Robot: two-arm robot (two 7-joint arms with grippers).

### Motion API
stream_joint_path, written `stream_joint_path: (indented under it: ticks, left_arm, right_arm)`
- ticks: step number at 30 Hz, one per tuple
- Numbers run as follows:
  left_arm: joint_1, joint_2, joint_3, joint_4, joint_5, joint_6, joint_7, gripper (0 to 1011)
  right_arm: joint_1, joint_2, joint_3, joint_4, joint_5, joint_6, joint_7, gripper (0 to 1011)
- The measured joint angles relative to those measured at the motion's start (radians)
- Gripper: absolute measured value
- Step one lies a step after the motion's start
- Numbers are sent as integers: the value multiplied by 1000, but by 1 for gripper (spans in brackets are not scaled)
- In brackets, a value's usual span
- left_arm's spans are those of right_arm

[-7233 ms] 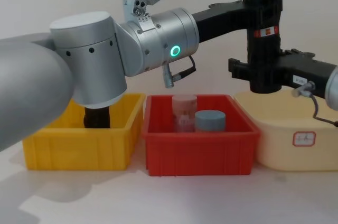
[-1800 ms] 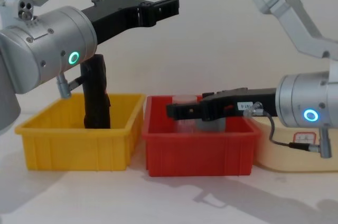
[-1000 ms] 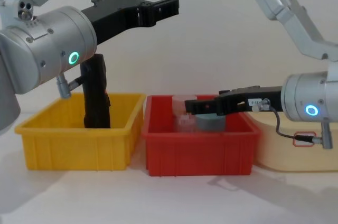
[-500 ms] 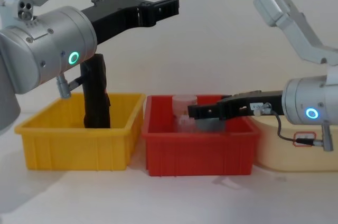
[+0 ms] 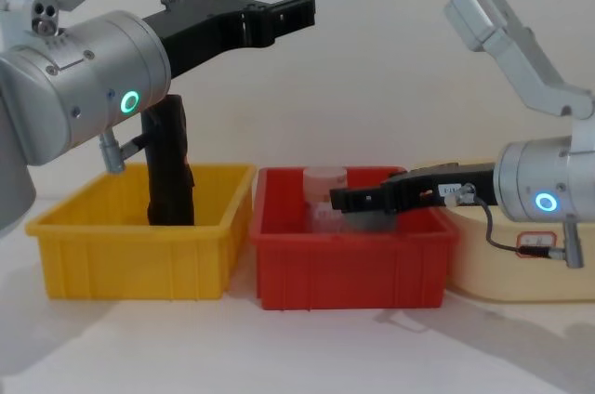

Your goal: Pick up the garbage bag with the one hand and transfer it to the other hand.

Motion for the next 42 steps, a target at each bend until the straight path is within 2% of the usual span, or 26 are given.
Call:
stream_joint_path:
  ticks: [27, 35, 36, 37, 38, 39, 40, 42]
  left_arm:
    - [0, 0, 0, 0, 0, 0, 0, 1001]
    - [0, 0, 0, 0, 0, 0, 0, 1001]
    - [0, 0, 0, 0, 0, 0, 0, 1001]
    - [0, 0, 0, 0, 0, 0, 0, 1001]
    - [0, 0, 0, 0, 0, 0, 0, 1001]
    - [0, 0, 0, 0, 0, 0, 0, 1001]
    - [0, 0, 0, 0, 0, 0, 0, 1001]
    - [0, 0, 0, 0, 0, 0, 0, 1001]
  right_arm:
    - [18, -3, -23, 53, 14, -23, -10, 992]
    - [21, 0, -31, 56, 17, -25, -12, 824]
    - [22, 1, -32, 56, 17, -25, -14, 768]
    - [22, 1, -33, 56, 17, -25, -14, 768]
    - [22, 2, -34, 56, 18, -25, -15, 712]
    - [22, 3, -35, 55, 18, -25, -16, 712]
    - [22, 3, -36, 55, 18, -25, -16, 665]
    - [22, 4, -38, 54, 19, -25, -18, 658]
